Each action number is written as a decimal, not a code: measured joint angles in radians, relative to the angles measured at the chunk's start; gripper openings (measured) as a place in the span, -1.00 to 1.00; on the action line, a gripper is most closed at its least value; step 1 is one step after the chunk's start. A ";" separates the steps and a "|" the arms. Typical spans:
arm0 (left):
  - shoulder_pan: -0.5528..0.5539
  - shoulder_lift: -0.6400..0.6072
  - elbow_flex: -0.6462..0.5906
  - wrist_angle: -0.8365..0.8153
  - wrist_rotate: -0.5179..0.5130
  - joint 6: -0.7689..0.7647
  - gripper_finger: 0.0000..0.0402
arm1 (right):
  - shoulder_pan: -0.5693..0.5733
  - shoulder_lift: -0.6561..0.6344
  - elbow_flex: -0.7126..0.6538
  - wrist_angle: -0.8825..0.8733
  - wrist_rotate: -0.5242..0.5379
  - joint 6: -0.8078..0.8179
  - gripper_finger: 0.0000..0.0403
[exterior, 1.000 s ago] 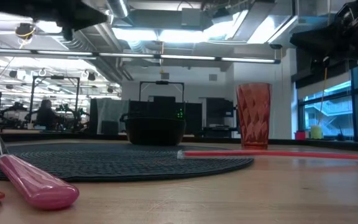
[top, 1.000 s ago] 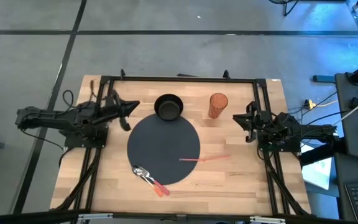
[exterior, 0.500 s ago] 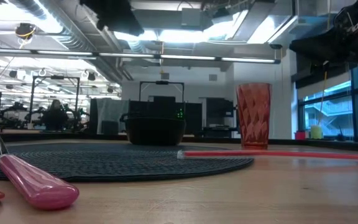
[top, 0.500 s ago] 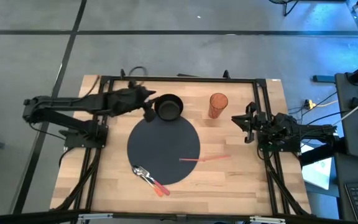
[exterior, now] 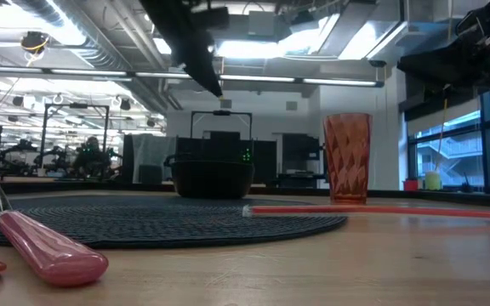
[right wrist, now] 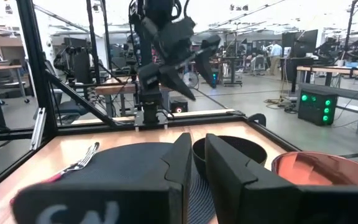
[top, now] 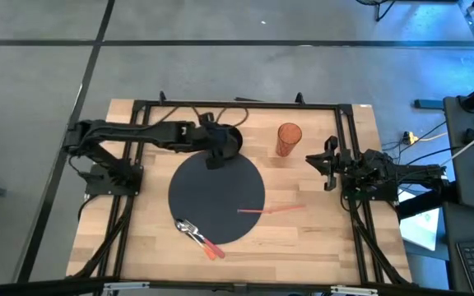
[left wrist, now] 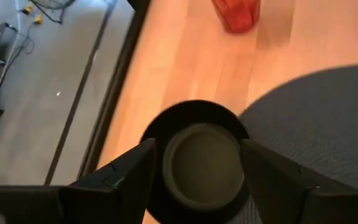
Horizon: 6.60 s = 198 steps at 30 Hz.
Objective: Pick & Place Utensil
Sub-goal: Put the black bowl on the black tablemat
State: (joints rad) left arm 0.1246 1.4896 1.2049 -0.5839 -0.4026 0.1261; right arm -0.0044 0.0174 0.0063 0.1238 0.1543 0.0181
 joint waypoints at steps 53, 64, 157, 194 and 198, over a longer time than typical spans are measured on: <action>0.050 0.294 0.004 -0.093 0.203 -0.016 -0.03 | 0.000 0.000 0.000 -0.002 0.000 0.011 -0.76; 0.068 0.294 0.004 -0.094 0.217 0.000 -0.08 | 0.000 0.000 0.000 -0.002 0.000 0.030 -0.76; -0.407 0.393 0.162 -0.228 0.240 -0.327 -0.98 | 0.000 0.000 0.001 -0.025 0.007 0.026 -0.76; -0.445 0.460 0.161 -0.232 0.287 -0.410 -0.98 | 0.000 0.000 0.000 -0.024 0.012 0.023 -0.76; -0.445 0.460 0.161 -0.232 0.291 -0.427 -0.94 | 0.000 0.000 0.000 -0.024 0.012 0.023 -0.76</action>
State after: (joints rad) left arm -0.3202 1.9499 1.3659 -0.8161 -0.1111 -0.3009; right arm -0.0047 0.0177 0.0067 0.1001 0.1661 0.0410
